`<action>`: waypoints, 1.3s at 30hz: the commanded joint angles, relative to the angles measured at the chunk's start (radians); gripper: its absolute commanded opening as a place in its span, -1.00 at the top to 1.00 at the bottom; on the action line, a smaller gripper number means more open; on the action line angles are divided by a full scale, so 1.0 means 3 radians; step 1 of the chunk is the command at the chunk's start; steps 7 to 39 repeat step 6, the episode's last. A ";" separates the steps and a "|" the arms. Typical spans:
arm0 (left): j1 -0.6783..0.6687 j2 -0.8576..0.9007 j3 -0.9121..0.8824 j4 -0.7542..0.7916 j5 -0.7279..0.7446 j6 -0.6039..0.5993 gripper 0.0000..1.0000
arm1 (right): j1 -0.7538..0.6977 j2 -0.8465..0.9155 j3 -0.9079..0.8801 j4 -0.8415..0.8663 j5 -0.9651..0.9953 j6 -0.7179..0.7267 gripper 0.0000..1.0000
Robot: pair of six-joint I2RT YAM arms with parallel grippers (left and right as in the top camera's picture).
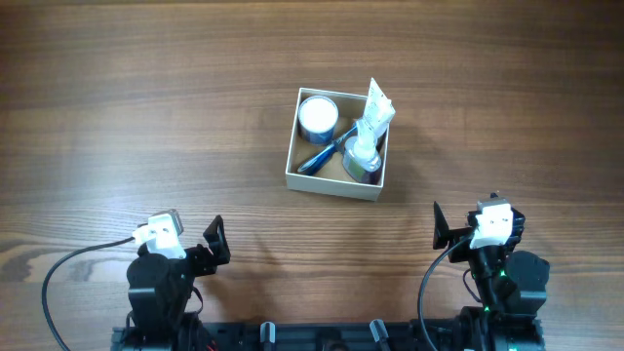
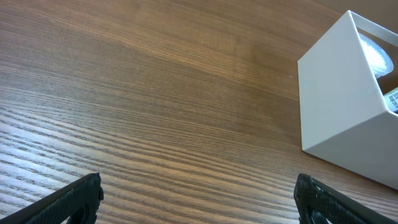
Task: Pack container
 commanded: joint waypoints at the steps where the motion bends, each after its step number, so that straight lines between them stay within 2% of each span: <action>1: -0.0018 -0.0043 -0.0029 0.0008 0.0028 0.0008 -1.00 | 0.0005 -0.0045 -0.0009 0.0011 -0.0066 0.0039 -0.99; 39: -0.0018 -0.0043 -0.0029 0.0008 0.0028 0.0008 -0.99 | 0.0005 -0.0045 -0.0009 0.0011 -0.0066 0.0039 -0.99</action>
